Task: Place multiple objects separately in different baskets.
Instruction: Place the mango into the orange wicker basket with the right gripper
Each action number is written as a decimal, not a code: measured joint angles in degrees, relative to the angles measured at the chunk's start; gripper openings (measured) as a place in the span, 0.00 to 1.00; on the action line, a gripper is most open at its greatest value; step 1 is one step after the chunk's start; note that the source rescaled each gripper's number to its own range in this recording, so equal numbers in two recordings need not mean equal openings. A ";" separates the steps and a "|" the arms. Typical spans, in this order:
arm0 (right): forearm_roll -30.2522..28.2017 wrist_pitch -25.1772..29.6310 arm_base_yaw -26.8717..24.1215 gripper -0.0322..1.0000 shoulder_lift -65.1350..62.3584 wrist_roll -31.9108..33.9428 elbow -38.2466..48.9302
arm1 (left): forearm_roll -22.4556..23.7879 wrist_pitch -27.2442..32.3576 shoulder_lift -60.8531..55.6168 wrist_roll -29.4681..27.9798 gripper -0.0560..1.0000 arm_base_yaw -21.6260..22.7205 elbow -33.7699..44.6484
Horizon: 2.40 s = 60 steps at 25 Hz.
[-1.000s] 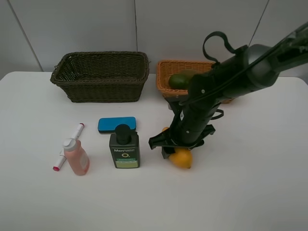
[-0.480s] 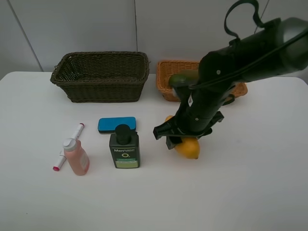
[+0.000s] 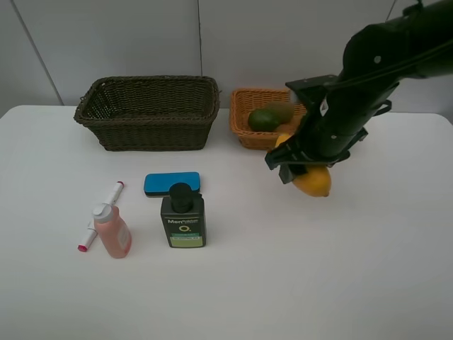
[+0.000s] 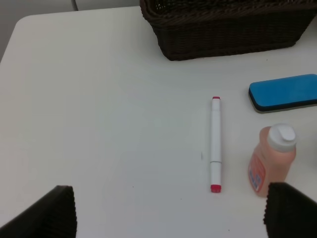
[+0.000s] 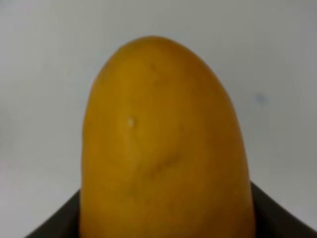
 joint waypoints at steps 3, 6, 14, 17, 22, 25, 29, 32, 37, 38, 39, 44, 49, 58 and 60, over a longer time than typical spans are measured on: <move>-0.25 0.62 -3.01 0.06 0.00 -4.85 -2.90 | 0.00 0.00 0.00 0.00 1.00 0.00 0.00; -0.46 0.62 -5.92 0.06 0.05 -9.20 -6.83 | 0.00 0.00 0.00 0.00 1.00 0.00 0.00; -1.42 0.62 -12.31 0.06 7.32 -20.53 -20.23 | 0.00 0.00 0.00 0.00 1.00 0.00 0.00; -1.47 0.62 -13.54 0.06 12.15 -25.87 -25.41 | 0.00 0.00 0.00 0.00 1.00 0.00 0.00; -3.85 0.50 -14.99 0.06 20.24 -30.98 -35.23 | 0.00 0.00 0.00 0.00 1.00 0.00 0.00; -4.49 0.45 -15.43 0.06 24.76 -32.91 -40.07 | 0.00 0.00 0.00 0.00 1.00 0.00 0.00; -4.98 -0.17 -15.50 0.06 28.58 -34.48 -43.56 | 0.00 0.00 0.00 0.00 1.00 0.00 0.00; -4.98 -0.53 -15.50 0.06 29.73 -34.66 -43.72 | 0.00 0.00 0.00 0.00 1.00 0.00 0.00; -4.92 -1.47 -15.50 0.06 29.95 -34.66 -43.76 | 0.00 0.00 0.00 0.00 1.00 0.00 0.00; -4.92 -1.47 -15.50 0.06 30.07 -34.66 -43.76 | 0.00 0.00 0.00 0.00 1.00 0.00 0.00; -4.92 -1.58 -15.50 0.06 30.13 -34.66 -43.76 | 0.00 0.00 0.00 0.00 1.00 0.00 0.00; -3.44 -1.85 -15.50 0.81 30.25 -34.66 -43.88 | 0.00 0.00 0.00 0.00 1.00 0.00 0.00; -3.03 -1.40 -15.50 0.96 30.29 -34.66 -44.12 | 0.00 0.00 0.00 0.00 1.00 0.00 0.00; -2.64 0.34 -15.50 0.98 30.14 -34.66 -44.12 | 0.00 0.00 0.00 0.00 1.00 0.00 0.00; -2.53 1.57 -15.50 0.98 29.72 -34.60 -44.12 | 0.00 0.00 0.00 0.00 1.00 0.00 0.00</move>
